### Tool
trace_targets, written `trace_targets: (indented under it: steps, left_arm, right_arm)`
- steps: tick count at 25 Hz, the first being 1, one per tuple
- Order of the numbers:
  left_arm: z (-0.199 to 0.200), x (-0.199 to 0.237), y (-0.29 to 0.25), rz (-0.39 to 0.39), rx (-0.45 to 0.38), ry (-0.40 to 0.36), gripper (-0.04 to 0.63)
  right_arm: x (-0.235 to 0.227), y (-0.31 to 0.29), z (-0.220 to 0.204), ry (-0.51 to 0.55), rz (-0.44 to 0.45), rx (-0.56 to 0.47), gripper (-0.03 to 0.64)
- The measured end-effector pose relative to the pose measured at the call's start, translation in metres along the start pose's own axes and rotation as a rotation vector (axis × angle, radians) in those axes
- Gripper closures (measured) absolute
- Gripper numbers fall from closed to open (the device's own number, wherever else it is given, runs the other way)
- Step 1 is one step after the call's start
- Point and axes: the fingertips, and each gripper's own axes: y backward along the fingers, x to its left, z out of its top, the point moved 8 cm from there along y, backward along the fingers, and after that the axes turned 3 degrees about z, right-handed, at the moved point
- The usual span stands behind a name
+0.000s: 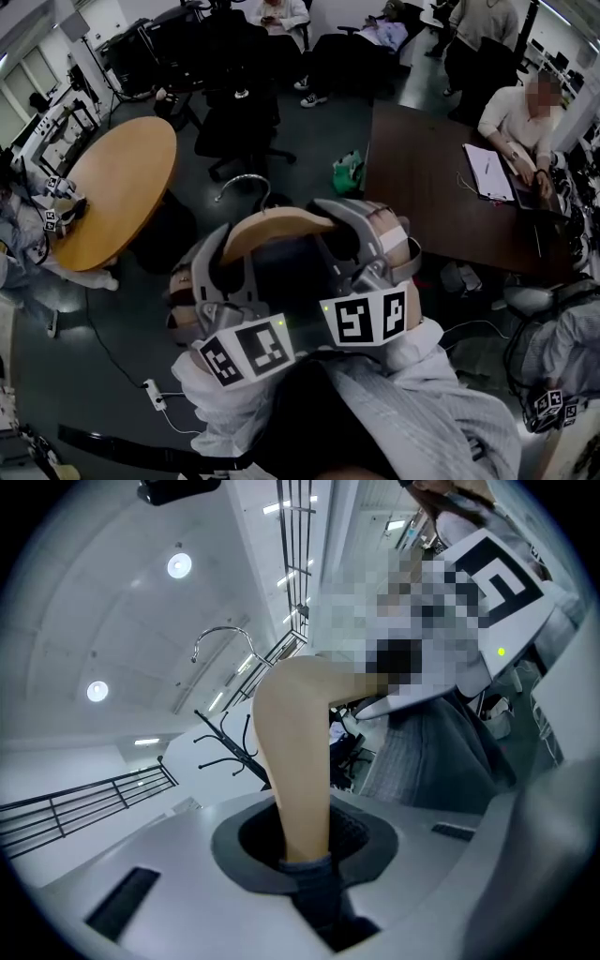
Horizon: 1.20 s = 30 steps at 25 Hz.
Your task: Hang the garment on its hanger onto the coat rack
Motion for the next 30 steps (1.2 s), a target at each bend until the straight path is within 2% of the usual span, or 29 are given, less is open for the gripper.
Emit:
trace_targets:
  steps: [7,16,24,30]
  left_arm:
    - [-0.001,-0.006,-0.025,0.002,0.021,0.006,0.54]
    - [-0.042,0.015,-0.092,-0.026,0.027,0.016,0.54]
    - [-0.106,0.074,-0.199,-0.069,-0.054,-0.013,0.54]
    - [-0.137,0.111,-0.265,-0.097,-0.138,-0.017,0.54]
  right_arm:
    - [-0.005,-0.02,-0.019,-0.005,0.019,-0.007,0.575]
    - [0.0,-0.098,-0.029,-0.004,0.037,0.015,0.575]
    - [0.002,-0.225,-0.024,-0.003,-0.031,0.073,0.575]
    - [-0.004,-0.298,-0.024,-0.027,-0.084,0.111,0.575]
